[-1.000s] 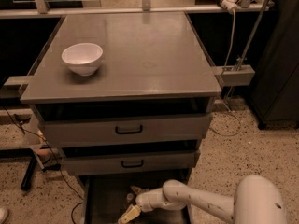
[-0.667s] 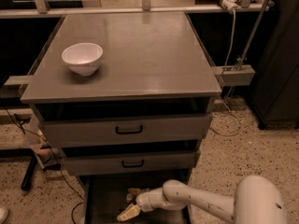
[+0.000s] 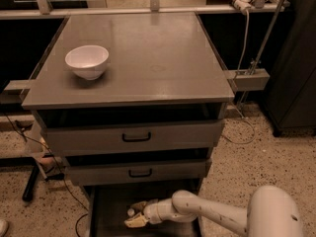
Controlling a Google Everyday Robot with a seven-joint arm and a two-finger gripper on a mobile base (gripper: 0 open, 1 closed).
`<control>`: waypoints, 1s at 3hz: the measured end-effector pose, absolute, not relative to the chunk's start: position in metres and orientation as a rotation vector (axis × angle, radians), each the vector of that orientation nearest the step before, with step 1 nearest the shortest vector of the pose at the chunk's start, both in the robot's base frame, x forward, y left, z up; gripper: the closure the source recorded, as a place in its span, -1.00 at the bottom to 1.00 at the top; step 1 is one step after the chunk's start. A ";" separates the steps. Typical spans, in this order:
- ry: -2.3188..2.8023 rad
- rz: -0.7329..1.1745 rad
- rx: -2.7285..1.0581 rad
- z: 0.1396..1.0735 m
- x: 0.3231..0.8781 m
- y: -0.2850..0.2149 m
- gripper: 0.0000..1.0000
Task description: Pick blue plastic bottle from bottom drawer and place on counter
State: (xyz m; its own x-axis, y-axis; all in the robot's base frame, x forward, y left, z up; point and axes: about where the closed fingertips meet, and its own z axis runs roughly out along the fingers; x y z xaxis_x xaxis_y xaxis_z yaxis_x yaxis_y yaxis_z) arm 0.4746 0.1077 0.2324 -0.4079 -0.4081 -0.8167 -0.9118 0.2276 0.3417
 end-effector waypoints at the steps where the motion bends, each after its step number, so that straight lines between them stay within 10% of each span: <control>1: 1.926 1.124 -1.210 0.232 0.475 0.108 0.76; 3: 1.949 1.144 -1.136 0.275 0.470 0.099 1.00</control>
Offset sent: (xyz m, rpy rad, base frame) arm -0.0046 -0.0010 0.0275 0.0303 0.0052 -0.0060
